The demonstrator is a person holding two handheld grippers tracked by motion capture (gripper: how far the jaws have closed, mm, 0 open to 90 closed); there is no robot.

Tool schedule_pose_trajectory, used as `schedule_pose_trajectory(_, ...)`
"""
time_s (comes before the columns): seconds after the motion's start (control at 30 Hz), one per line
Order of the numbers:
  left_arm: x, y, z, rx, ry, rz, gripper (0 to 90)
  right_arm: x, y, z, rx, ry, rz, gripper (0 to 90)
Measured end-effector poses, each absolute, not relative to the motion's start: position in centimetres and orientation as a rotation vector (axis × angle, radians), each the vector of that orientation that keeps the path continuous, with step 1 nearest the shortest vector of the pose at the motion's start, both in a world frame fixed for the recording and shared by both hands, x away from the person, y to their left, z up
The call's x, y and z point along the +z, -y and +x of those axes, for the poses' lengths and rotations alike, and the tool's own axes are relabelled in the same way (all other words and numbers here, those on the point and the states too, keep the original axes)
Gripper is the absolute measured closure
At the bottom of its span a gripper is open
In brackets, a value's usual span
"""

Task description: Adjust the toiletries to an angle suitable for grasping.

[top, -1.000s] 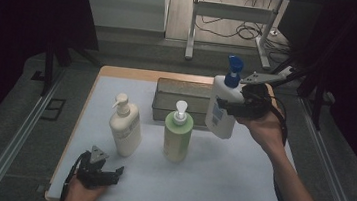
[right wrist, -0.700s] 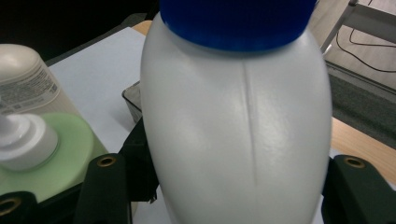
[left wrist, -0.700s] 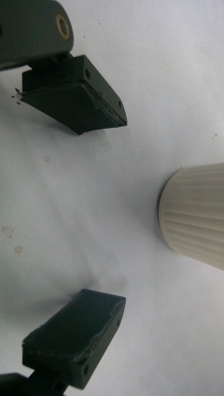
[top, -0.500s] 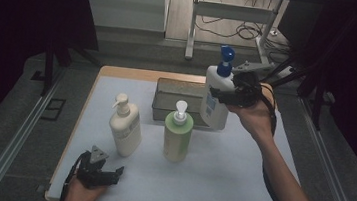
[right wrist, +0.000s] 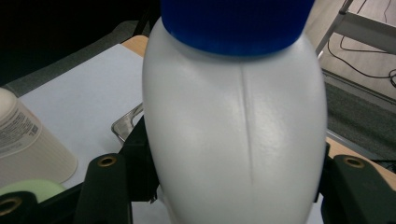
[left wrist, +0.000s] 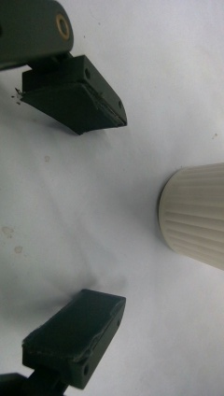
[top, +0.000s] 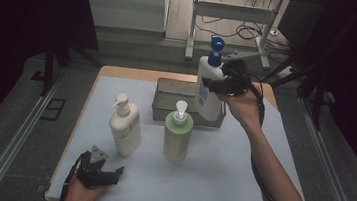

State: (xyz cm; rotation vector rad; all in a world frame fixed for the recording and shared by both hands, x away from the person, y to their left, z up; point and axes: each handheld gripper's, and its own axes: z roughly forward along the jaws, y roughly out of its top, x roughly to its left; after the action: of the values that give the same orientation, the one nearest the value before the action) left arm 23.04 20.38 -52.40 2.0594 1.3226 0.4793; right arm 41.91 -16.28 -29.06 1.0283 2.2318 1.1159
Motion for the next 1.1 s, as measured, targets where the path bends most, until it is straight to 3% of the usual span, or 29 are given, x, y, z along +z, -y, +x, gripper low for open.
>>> schedule_pose_trajectory(1.1,-52.4,-20.4,23.0,0.480,-1.322,2.059,12.5,-31.4,11.0,47.4,1.116,-2.197,1.053,40.4)
